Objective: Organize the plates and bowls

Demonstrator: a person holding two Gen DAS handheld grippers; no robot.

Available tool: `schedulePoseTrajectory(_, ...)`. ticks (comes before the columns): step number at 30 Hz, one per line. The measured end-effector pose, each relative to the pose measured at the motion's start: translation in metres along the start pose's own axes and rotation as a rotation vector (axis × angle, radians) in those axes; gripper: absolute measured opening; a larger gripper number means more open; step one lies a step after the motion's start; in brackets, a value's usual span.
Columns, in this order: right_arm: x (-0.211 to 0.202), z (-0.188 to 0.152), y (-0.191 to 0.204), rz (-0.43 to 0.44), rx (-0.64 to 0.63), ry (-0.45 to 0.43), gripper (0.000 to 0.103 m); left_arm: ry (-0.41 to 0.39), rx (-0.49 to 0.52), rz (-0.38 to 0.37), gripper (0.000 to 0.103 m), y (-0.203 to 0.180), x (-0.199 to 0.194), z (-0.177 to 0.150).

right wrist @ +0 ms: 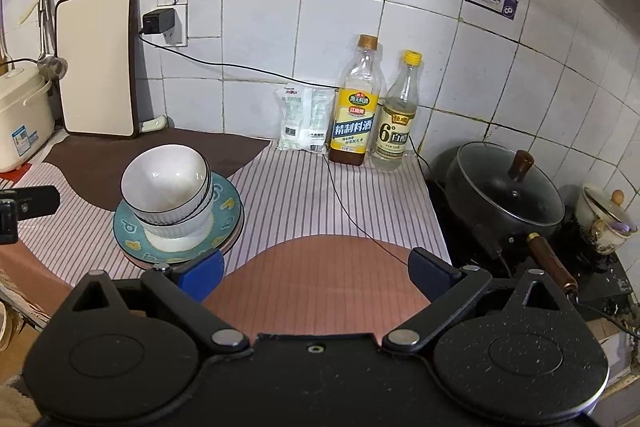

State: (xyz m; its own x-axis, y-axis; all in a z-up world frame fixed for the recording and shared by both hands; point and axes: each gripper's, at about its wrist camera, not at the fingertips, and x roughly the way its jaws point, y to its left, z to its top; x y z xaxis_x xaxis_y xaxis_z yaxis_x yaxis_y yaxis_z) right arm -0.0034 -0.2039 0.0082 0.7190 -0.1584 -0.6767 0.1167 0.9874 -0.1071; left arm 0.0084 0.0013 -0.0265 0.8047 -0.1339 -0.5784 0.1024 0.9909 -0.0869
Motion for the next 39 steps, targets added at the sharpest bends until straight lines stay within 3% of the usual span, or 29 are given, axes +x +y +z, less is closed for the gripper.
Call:
schedulePoseTrajectory(8,-0.009,-0.013,-0.003,0.000,0.017,-0.024,0.100,-0.020,0.016,0.015,0.099,-0.003,-0.004,-0.010)
schedulePoseTrajectory(17,-0.014,-0.023,-0.004,-0.010,0.035,-0.049,0.100,0.010,0.066,0.017,0.098,-0.007,-0.007,-0.016)
schedulePoseTrajectory(39,-0.012,-0.029,-0.002,-0.019,0.036,-0.049,0.100,0.003,0.039,0.008,0.099,-0.004,-0.009,-0.018)
